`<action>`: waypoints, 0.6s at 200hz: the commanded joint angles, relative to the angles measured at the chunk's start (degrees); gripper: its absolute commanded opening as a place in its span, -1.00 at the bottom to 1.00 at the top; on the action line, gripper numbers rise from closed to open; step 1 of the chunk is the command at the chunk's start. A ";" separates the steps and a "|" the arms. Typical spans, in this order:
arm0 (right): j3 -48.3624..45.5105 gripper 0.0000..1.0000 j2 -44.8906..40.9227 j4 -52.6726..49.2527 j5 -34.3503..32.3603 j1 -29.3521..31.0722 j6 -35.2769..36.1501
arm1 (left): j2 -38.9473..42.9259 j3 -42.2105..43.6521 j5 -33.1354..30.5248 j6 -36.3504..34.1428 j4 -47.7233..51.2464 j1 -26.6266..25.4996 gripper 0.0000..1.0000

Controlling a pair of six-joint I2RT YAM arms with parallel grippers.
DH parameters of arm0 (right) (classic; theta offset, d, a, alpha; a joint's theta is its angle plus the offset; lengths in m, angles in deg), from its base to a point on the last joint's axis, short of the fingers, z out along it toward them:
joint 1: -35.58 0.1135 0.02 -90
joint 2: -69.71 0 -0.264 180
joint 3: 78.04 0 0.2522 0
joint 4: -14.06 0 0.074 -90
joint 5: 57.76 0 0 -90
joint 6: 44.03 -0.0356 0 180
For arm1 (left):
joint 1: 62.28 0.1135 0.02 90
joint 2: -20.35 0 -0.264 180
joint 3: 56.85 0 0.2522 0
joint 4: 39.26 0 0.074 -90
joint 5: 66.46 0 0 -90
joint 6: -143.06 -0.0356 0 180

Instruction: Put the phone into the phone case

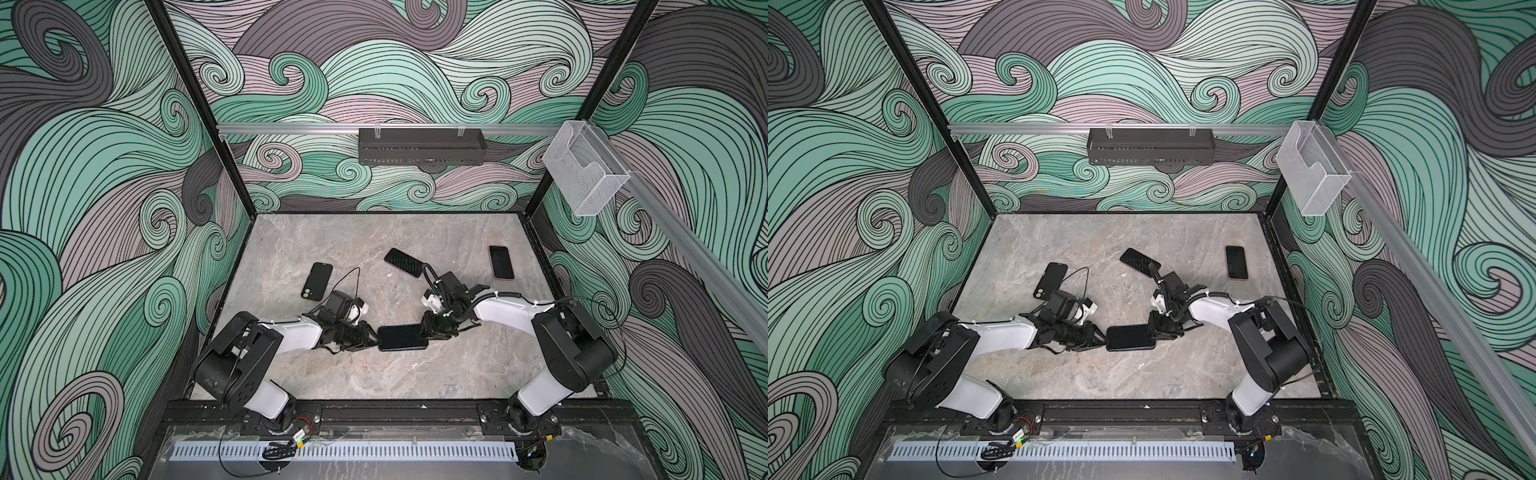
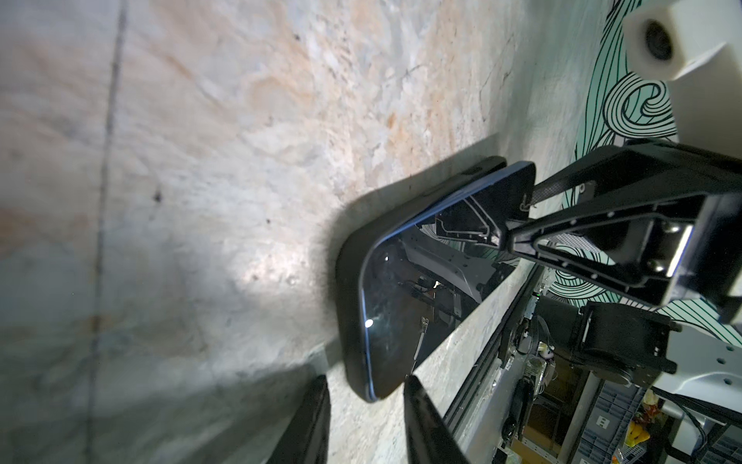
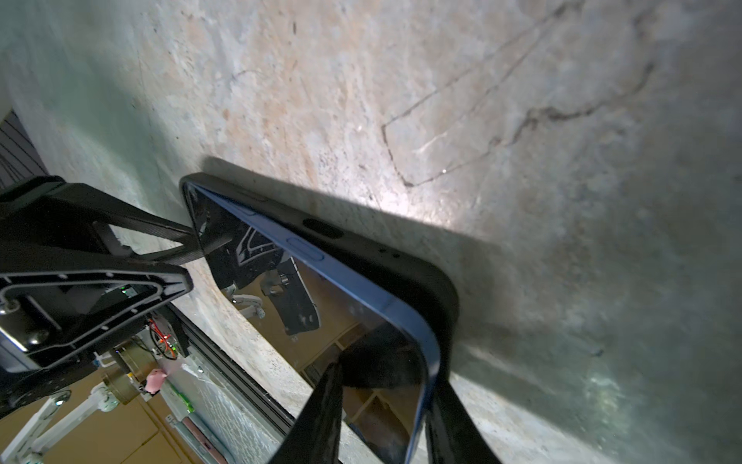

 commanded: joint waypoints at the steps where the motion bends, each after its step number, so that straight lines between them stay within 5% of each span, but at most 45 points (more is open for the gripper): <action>1: 0.92 -0.26 0.36 -5.64 -4.65 0.44 1.92 | 0.07 -0.33 -0.10 -1.68 1.53 -0.77 -0.33; 120: 3.06 -0.18 -4.38 -9.57 -5.64 1.13 3.50 | -1.38 -3.47 0.98 -2.04 0.32 -2.48 -0.31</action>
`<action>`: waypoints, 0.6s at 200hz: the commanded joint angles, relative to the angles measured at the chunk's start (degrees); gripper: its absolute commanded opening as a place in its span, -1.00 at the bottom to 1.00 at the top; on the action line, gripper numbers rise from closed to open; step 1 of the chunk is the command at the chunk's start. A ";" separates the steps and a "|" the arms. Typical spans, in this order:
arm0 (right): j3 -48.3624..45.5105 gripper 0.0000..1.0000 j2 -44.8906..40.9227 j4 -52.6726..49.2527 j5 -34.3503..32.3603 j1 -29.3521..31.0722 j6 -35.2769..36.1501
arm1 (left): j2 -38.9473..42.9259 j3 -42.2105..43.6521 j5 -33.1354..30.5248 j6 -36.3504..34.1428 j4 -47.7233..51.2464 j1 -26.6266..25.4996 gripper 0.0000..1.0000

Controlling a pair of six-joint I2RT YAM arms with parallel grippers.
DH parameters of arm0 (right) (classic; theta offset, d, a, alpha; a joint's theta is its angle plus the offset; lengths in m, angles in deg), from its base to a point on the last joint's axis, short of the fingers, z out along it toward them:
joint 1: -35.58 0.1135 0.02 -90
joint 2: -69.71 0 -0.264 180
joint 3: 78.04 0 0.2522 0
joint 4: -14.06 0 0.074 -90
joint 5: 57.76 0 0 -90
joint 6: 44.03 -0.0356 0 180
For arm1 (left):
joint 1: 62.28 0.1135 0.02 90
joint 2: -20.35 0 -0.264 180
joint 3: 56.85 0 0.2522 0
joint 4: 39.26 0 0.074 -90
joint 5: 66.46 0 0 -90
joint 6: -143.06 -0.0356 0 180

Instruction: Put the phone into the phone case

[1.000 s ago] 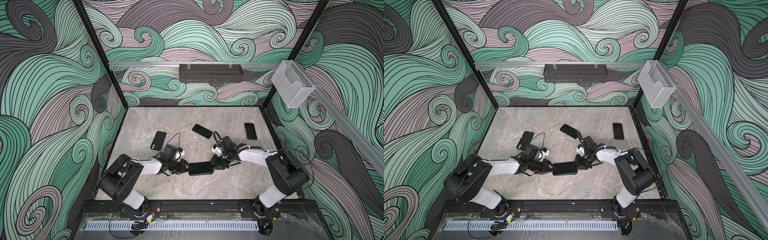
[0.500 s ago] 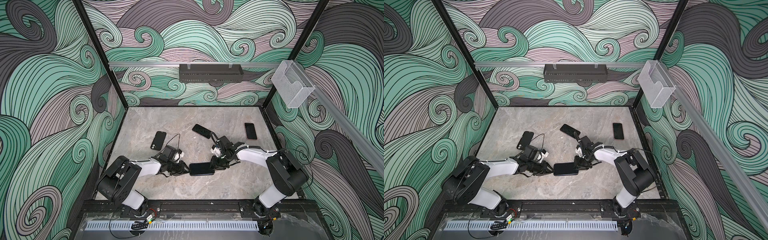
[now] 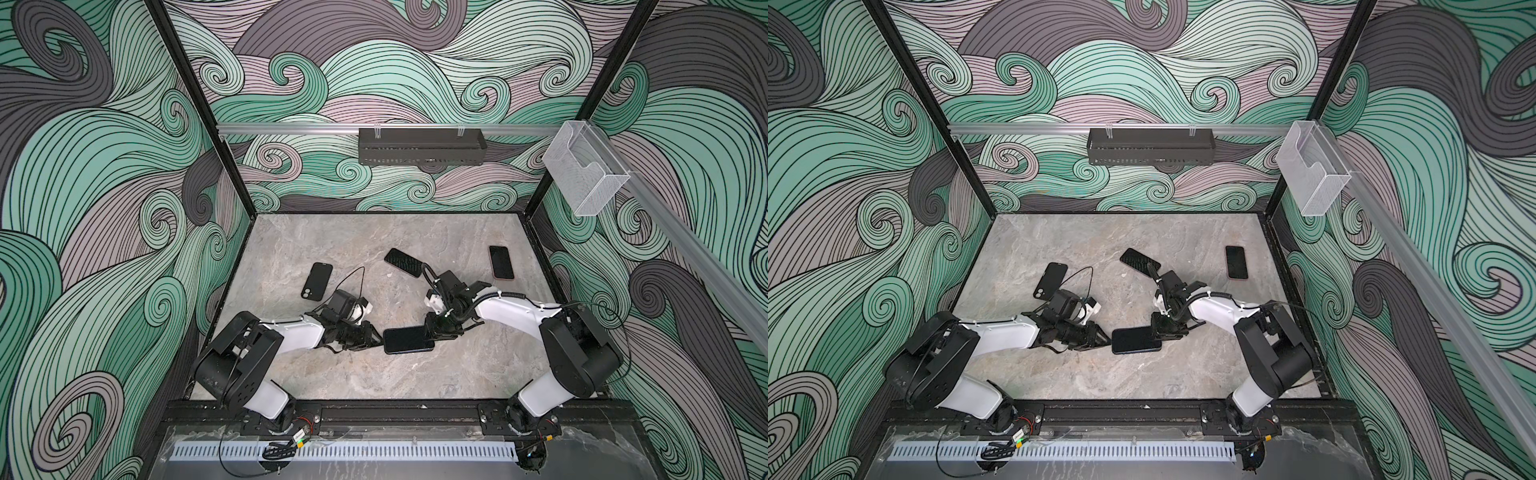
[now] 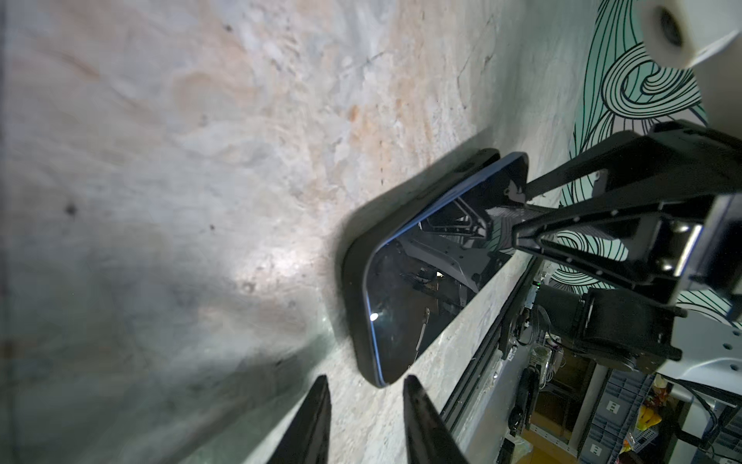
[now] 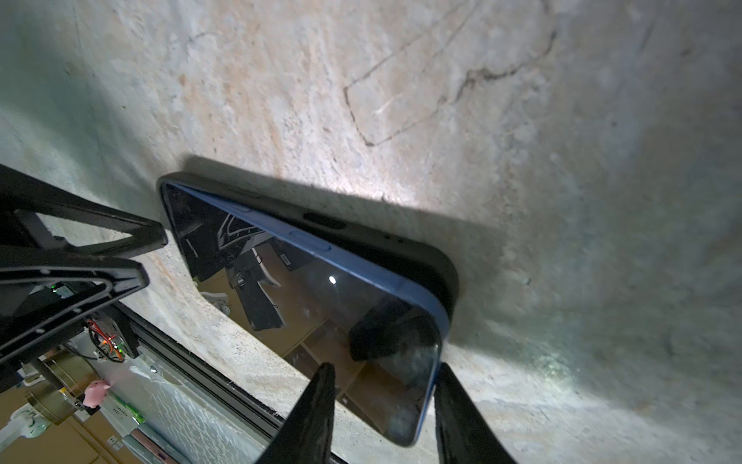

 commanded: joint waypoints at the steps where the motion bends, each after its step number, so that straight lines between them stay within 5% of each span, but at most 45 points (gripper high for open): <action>1: 0.94 -0.18 -1.85 -2.01 -0.28 0.24 0.96 | -1.00 -1.77 0.88 -0.90 -0.31 -0.78 -0.31; 51: 1.63 -0.28 -3.01 -6.98 -6.74 0.25 1.84 | -1.52 -2.76 0.51 -0.54 0.10 -1.70 -0.26; 120: -1.54 -0.65 -2.29 -3.91 -3.28 0.43 1.92 | -4.84 -3.99 -0.42 -0.10 0.15 -2.82 -0.43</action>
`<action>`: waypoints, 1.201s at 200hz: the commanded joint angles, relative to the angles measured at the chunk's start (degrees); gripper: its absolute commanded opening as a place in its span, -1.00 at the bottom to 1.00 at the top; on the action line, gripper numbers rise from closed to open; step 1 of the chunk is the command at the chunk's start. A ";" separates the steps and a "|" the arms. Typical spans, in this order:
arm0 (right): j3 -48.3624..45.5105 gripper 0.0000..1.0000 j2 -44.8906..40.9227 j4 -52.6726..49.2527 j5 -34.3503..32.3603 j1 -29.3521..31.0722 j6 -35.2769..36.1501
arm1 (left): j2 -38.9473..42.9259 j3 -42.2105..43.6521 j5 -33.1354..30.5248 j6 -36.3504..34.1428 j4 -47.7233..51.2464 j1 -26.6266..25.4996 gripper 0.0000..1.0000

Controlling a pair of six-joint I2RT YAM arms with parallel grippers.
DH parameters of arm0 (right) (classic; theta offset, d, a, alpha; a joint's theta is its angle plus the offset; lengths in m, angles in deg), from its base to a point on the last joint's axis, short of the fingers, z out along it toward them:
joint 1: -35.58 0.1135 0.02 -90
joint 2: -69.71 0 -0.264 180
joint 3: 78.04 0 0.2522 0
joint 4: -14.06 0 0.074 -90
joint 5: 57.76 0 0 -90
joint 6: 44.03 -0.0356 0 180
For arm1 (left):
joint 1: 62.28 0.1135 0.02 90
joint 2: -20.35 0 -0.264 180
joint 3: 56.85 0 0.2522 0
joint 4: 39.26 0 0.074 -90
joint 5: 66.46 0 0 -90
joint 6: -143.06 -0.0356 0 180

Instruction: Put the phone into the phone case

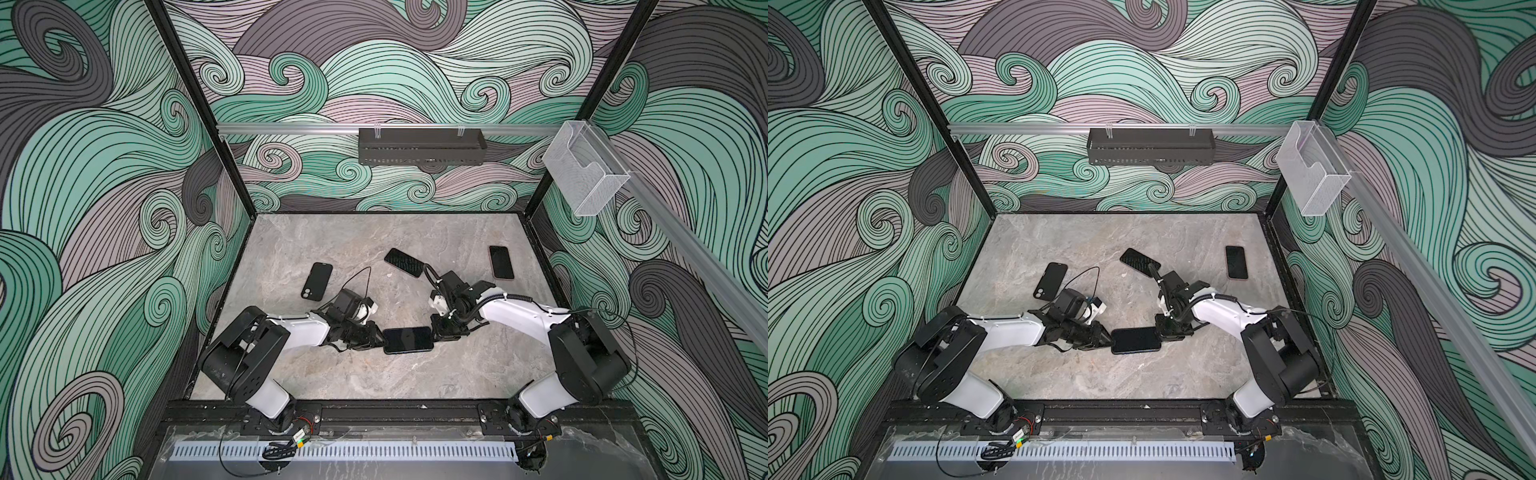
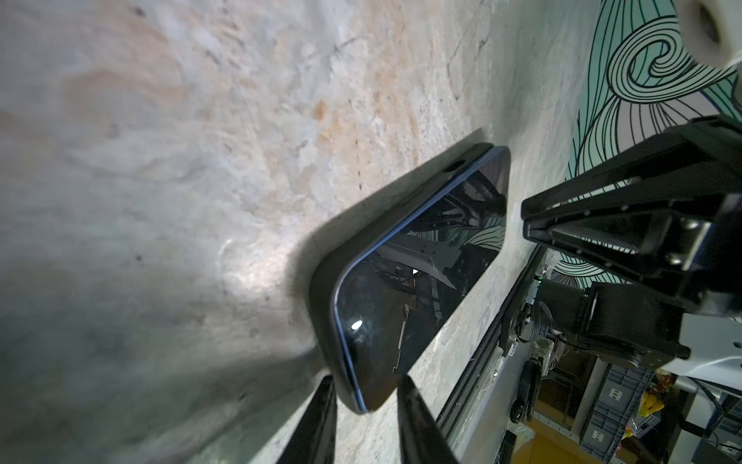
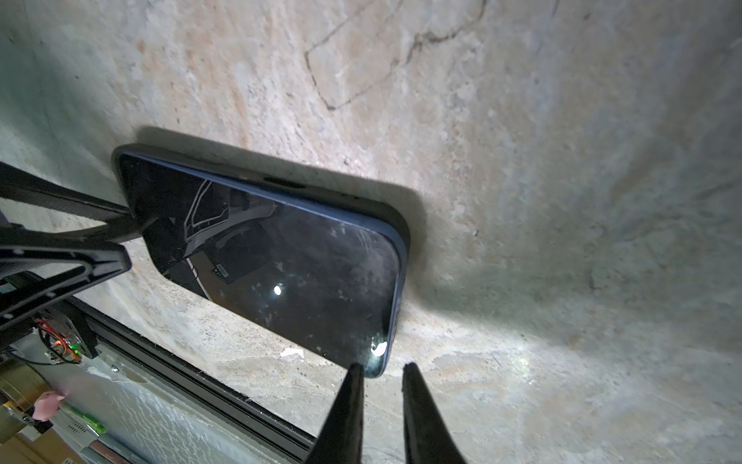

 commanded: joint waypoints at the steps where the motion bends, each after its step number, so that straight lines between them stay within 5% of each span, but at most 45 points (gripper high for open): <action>1: -1.27 -0.65 -0.04 0.53 0.79 0.34 0.17 | -1.72 -1.83 -0.42 -0.17 0.22 -0.72 -0.44; 240: -5.84 -0.82 11.25 8.53 1.49 4.62 -3.03 | -5.50 -2.73 -0.87 -0.26 -0.12 -1.76 -0.61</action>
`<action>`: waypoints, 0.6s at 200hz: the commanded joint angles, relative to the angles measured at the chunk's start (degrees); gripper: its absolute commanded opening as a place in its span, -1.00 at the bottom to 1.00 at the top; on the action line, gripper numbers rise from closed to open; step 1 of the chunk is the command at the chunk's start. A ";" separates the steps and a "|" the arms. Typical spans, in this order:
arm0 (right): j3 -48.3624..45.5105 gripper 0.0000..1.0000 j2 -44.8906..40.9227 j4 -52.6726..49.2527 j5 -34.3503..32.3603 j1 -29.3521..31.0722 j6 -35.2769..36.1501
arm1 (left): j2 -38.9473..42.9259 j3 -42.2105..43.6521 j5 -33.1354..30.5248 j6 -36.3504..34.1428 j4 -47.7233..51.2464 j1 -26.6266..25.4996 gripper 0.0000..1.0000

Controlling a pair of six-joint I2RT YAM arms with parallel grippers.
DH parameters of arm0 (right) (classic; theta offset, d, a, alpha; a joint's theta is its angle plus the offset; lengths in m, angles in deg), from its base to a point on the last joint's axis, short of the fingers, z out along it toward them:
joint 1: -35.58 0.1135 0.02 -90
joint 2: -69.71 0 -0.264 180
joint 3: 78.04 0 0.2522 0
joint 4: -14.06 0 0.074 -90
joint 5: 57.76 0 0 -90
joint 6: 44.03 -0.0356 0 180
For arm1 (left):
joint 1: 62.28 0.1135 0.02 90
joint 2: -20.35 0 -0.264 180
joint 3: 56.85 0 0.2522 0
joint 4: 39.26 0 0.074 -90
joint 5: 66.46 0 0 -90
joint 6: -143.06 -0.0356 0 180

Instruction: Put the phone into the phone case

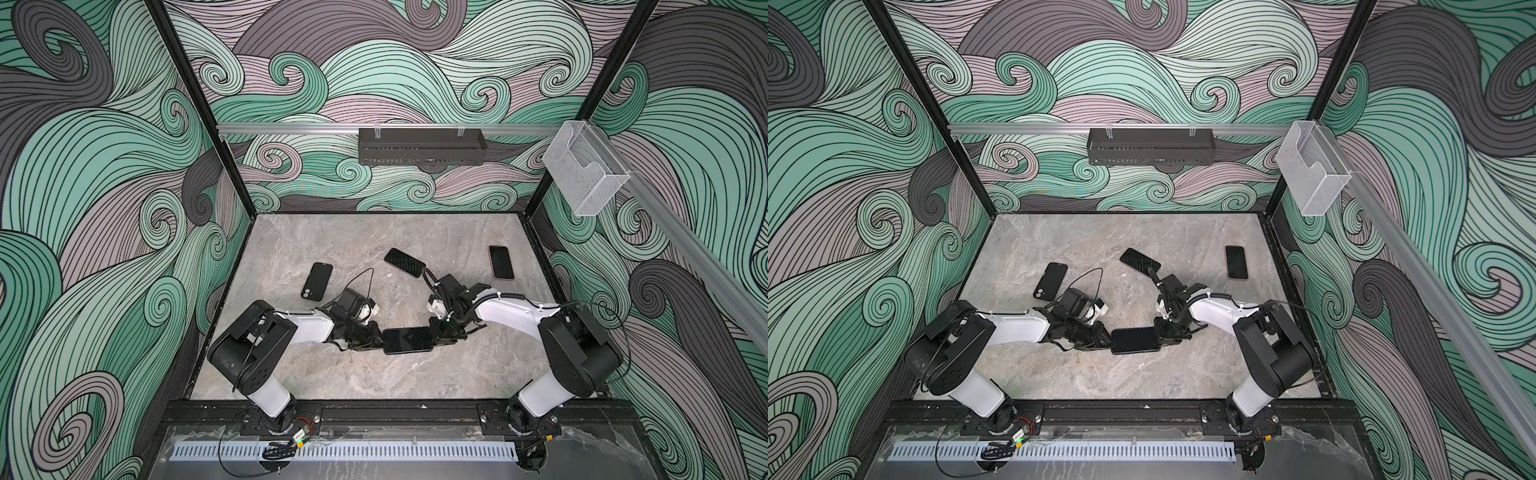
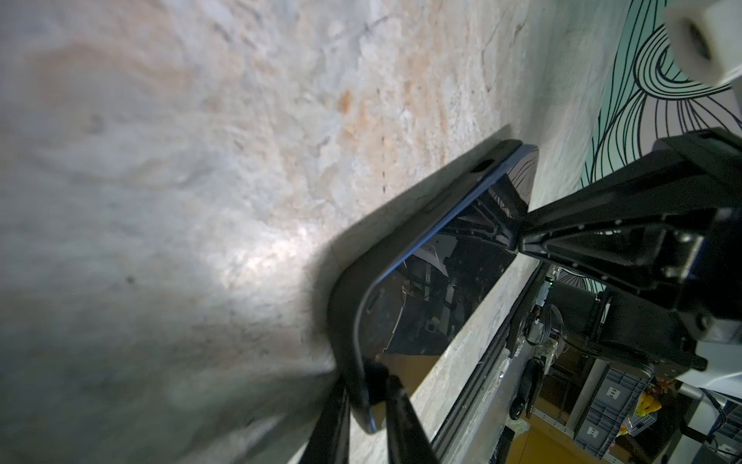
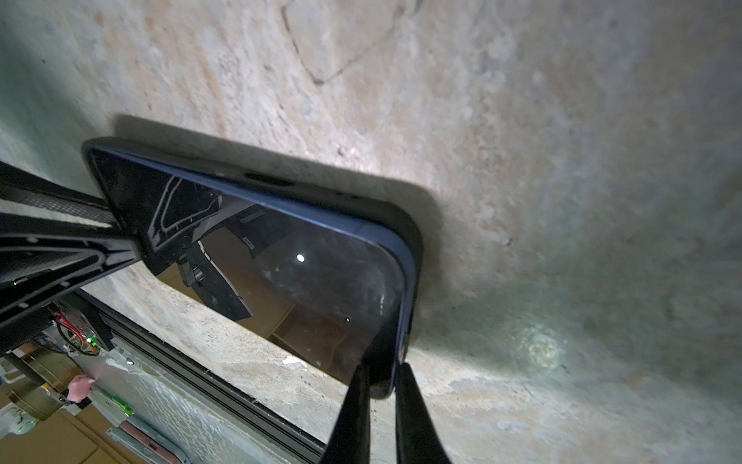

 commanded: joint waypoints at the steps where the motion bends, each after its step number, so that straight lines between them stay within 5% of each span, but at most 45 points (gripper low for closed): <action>1: -4.58 -0.82 7.48 6.16 -1.61 4.22 -1.66 | -2.68 -0.90 -0.87 -0.36 -1.66 -1.36 -0.61; 120: -7.82 -0.85 16.87 17.31 -4.59 9.53 -8.43 | -3.02 0.29 -2.09 0.38 -2.44 -1.68 -0.62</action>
